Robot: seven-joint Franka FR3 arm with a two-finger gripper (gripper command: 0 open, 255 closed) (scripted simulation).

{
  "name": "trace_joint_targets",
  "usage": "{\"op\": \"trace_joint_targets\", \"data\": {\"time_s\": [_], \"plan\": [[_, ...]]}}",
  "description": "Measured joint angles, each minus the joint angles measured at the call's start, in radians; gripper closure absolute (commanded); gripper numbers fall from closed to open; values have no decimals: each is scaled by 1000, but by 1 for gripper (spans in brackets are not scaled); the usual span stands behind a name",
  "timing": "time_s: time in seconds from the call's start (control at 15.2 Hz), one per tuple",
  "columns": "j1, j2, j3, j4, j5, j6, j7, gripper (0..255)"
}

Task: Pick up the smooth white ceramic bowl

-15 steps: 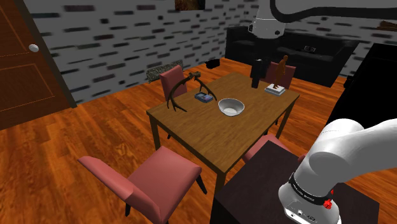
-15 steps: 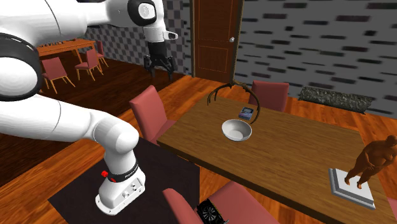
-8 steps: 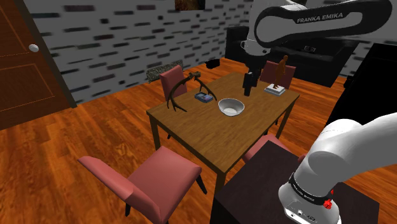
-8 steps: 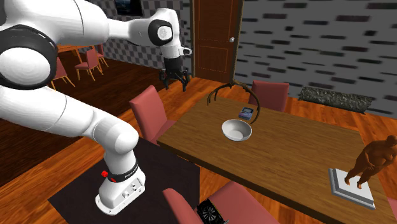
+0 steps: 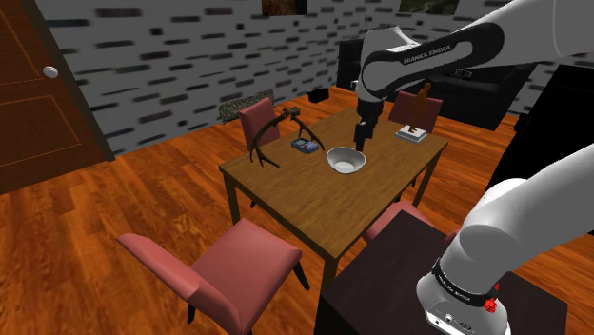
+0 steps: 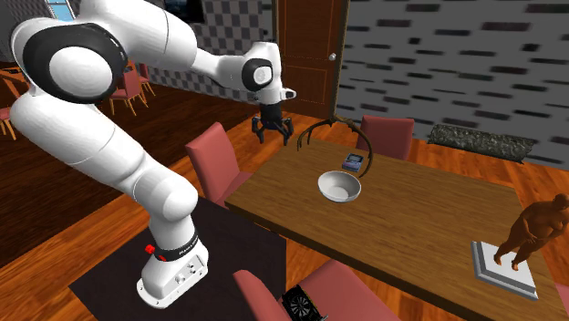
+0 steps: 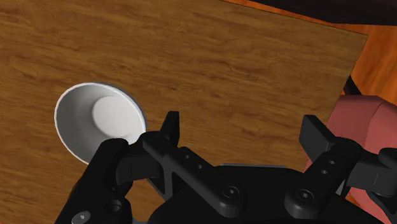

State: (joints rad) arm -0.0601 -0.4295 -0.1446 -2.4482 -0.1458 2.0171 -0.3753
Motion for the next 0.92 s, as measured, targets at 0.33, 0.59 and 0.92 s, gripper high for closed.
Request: {"op": "trace_joint_targets", "data": {"time_s": [0.33, 0.59, 0.92], "plan": [[-8, 188, -44, 36, 0, 165, -55, 0], [-16, 336, -75, 92, 19, 269, -110, 0], [-33, 526, -94, 191, 67, 371, -185, 0]]}}
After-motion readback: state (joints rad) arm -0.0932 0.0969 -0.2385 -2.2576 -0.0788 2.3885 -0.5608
